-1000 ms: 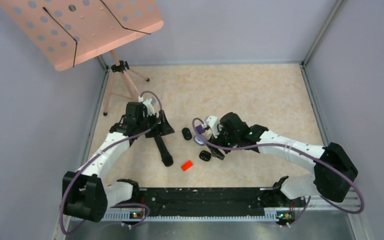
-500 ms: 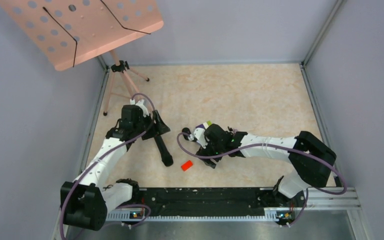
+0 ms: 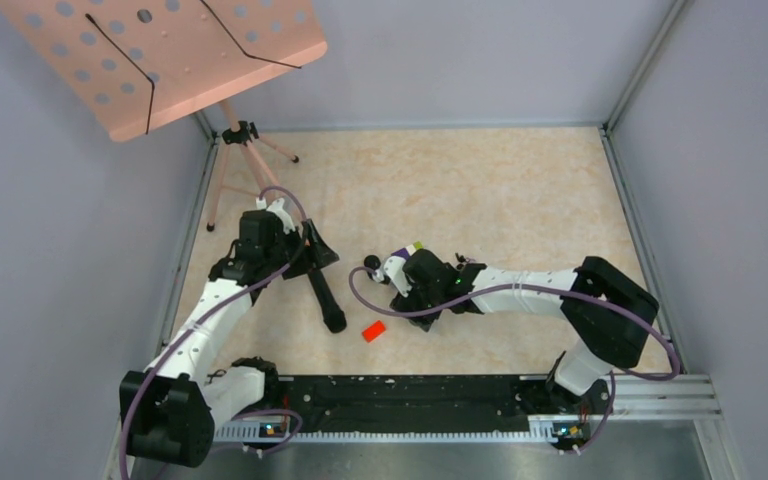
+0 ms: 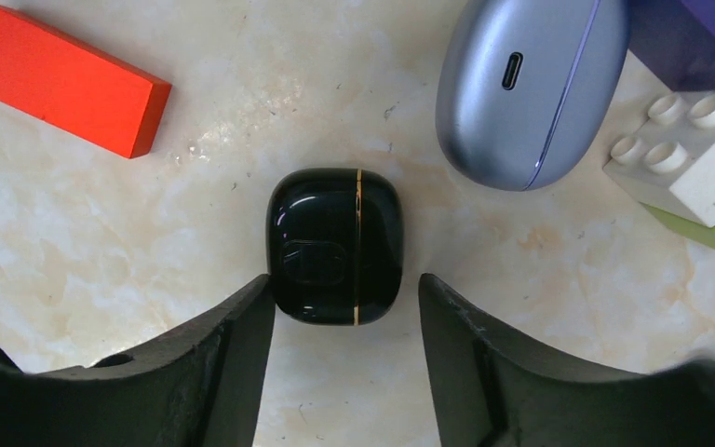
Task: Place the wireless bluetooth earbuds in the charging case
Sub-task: Pick up the charging case at the center of the board.
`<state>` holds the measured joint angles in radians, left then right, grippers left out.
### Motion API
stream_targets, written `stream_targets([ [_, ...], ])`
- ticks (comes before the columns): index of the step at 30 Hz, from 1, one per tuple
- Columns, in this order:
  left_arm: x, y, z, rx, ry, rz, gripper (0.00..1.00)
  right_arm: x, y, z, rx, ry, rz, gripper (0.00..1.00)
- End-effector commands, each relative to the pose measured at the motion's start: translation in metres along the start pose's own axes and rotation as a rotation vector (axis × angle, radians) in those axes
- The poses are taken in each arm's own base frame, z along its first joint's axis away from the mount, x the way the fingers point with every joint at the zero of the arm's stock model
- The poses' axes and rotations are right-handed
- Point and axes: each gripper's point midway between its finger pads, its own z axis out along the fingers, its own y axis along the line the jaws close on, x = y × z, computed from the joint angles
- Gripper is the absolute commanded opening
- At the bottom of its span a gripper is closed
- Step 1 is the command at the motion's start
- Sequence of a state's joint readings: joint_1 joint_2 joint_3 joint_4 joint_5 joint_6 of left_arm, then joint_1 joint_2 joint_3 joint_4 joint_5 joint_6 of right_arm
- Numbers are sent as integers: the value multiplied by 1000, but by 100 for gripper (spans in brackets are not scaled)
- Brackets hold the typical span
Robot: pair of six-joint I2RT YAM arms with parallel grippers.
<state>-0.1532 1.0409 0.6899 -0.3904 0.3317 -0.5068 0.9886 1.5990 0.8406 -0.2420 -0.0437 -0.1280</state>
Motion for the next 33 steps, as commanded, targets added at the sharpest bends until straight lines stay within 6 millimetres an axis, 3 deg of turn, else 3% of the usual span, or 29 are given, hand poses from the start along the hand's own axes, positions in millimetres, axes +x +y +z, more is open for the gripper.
stream_targets([
  [1,-12,-3,1,17,-46,24,76,-9,1,4,10,-31,-48,49],
  [3,-13,-6,2,29,-44,36,75,-12,-2,1,24,-41,-69,41],
  [7,-17,-21,2,122,-37,145,72,-30,-21,-18,113,-92,-147,32],
  [12,-33,-45,0,235,-50,345,73,-70,-50,-72,221,-260,-245,26],
  [18,-46,-109,-14,562,-59,509,73,-109,-62,-134,330,-446,-441,22],
  [25,-78,-190,-67,884,-333,779,79,-153,-101,-178,534,-547,-545,14],
  [30,-79,-213,-65,886,-301,873,80,-185,-121,-207,624,-710,-553,12],
  [33,-86,-218,-58,857,-293,851,80,-201,-118,-216,609,-784,-553,11],
])
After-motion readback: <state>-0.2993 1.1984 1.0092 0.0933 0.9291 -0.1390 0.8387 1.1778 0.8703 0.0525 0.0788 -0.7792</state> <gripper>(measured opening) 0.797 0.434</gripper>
